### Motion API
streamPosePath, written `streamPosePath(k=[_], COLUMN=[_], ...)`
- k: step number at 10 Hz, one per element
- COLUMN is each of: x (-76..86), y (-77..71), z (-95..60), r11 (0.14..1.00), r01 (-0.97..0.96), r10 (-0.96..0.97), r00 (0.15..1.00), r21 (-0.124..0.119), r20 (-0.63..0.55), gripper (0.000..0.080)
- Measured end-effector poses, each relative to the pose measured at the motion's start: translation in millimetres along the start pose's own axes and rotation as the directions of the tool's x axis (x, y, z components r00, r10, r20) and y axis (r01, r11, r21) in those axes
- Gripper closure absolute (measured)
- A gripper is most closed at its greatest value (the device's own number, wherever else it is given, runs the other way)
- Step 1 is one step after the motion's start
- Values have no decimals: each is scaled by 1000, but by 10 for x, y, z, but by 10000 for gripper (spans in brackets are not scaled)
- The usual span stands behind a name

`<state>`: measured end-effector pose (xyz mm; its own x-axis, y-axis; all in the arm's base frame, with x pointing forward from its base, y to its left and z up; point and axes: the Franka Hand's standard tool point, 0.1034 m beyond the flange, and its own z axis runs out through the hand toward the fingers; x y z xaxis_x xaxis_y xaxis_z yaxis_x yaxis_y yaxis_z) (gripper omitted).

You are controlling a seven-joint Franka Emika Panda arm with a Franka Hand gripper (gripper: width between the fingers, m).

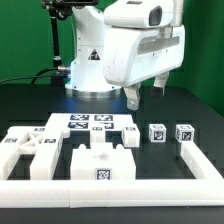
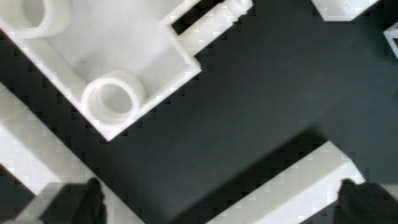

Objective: Assemble chair

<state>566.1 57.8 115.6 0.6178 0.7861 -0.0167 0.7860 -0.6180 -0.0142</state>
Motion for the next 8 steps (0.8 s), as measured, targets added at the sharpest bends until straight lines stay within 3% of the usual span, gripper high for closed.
streamPosePath(k=[6,8], x=[-15,-271], y=[13,234], z=[2,99], r11=[1000,999], r01=[-16,-34], r10=[16,33], r00=[1000,999], r21=[0,1], r20=[1,21], gripper=[150,150])
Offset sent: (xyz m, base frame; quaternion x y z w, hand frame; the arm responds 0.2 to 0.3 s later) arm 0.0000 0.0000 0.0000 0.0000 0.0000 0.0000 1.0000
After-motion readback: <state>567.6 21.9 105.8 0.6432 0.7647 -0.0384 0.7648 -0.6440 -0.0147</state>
